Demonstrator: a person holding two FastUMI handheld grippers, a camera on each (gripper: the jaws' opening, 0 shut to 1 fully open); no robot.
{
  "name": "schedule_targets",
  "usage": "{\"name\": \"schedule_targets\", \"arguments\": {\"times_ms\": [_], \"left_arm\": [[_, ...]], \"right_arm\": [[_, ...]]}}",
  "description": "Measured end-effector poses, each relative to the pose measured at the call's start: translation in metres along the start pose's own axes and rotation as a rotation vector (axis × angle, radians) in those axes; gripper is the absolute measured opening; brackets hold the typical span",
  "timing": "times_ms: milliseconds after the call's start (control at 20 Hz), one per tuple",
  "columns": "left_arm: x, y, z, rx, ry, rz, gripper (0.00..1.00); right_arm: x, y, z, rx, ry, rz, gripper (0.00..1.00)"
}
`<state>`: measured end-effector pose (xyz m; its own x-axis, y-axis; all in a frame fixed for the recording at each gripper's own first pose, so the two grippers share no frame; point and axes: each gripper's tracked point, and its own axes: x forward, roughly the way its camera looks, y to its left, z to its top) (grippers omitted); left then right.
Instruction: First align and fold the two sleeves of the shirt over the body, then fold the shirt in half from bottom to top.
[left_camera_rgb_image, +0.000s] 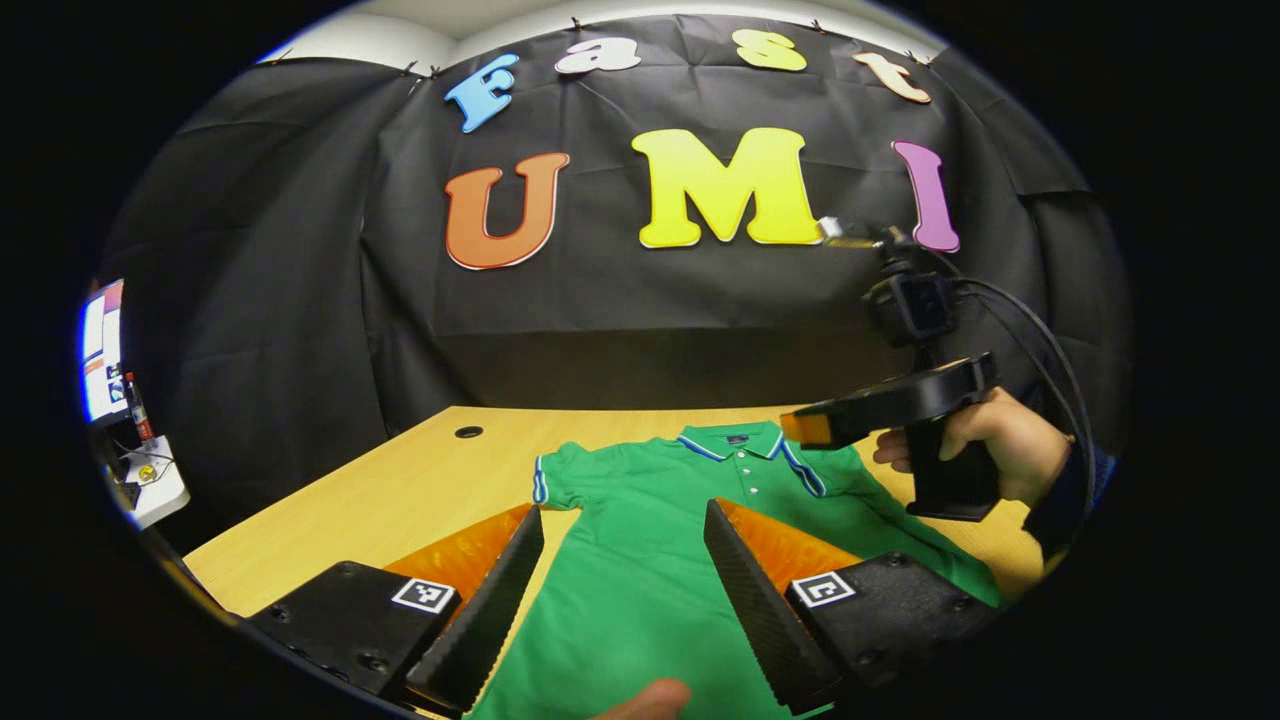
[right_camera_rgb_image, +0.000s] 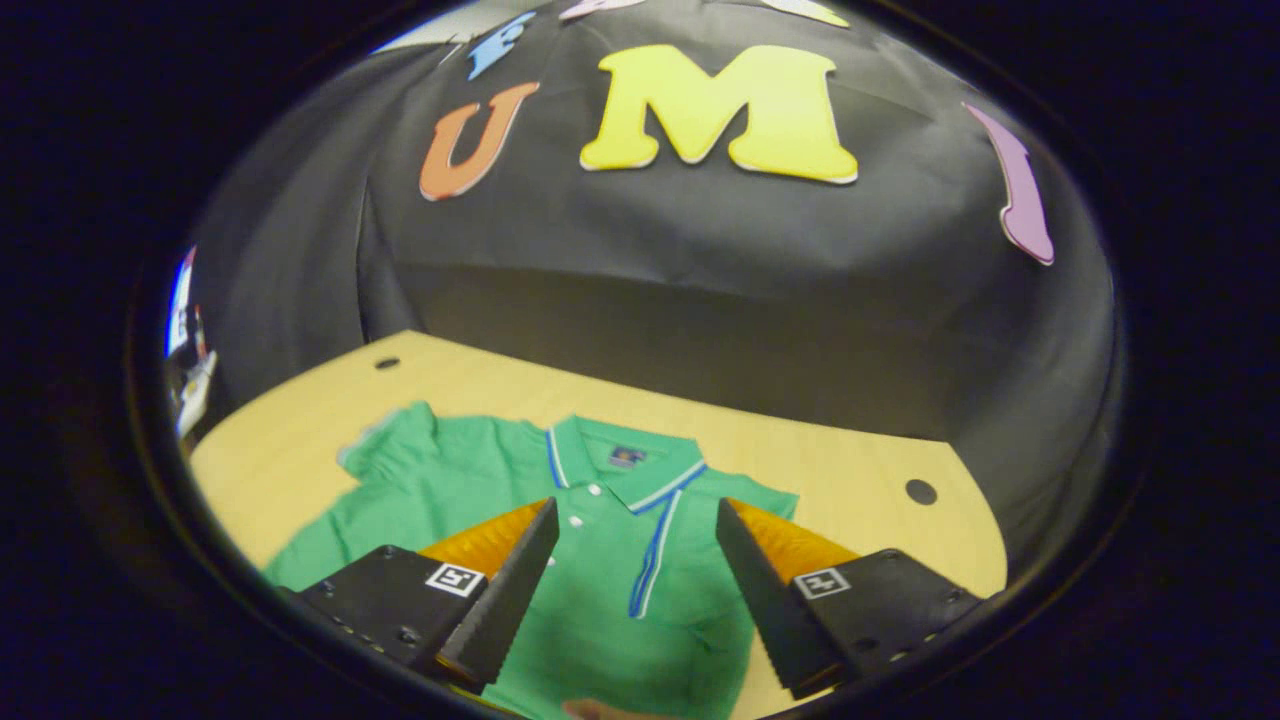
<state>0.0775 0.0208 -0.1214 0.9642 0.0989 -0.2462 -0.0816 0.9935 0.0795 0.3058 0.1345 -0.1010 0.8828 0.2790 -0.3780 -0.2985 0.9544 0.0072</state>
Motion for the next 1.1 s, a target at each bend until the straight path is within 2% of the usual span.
{"name": "schedule_targets", "arguments": {"times_ms": [200, 450, 650, 800, 850, 900, 1000, 1100], "left_arm": [[0.016, 0.027, 0.005, -0.053, -0.004, 0.052, 1.0], [0.044, 0.048, 0.039, -0.166, 0.035, 0.014, 1.0], [0.091, 0.057, 0.044, -0.171, 0.125, -0.034, 1.0], [0.134, 0.068, 0.012, -0.14, 0.231, -0.022, 1.0], [0.146, 0.072, -0.003, -0.137, 0.278, -0.016, 1.0], [0.156, 0.078, -0.017, -0.14, 0.311, -0.002, 1.0], [0.177, 0.077, -0.031, -0.15, 0.328, -0.011, 1.0], [0.195, 0.075, -0.043, -0.133, 0.355, -0.023, 1.0]], "right_arm": [[-0.066, -0.019, 0.04, 0.044, -0.134, -0.077, 0.96], [-0.153, -0.041, 0.046, 0.003, -0.229, -0.158, 0.95], [-0.205, -0.037, 0.015, 0.024, -0.262, -0.136, 0.95], [-0.229, -0.045, -0.009, 0.0, -0.299, -0.14, 0.94], [-0.234, -0.052, -0.016, -0.001, -0.317, -0.154, 0.96], [-0.238, -0.057, -0.026, 0.001, -0.324, -0.162, 0.95], [-0.24, -0.068, -0.047, 0.026, -0.32, -0.169, 0.95], [-0.232, -0.071, -0.058, 0.048, -0.301, -0.143, 0.94]]}}
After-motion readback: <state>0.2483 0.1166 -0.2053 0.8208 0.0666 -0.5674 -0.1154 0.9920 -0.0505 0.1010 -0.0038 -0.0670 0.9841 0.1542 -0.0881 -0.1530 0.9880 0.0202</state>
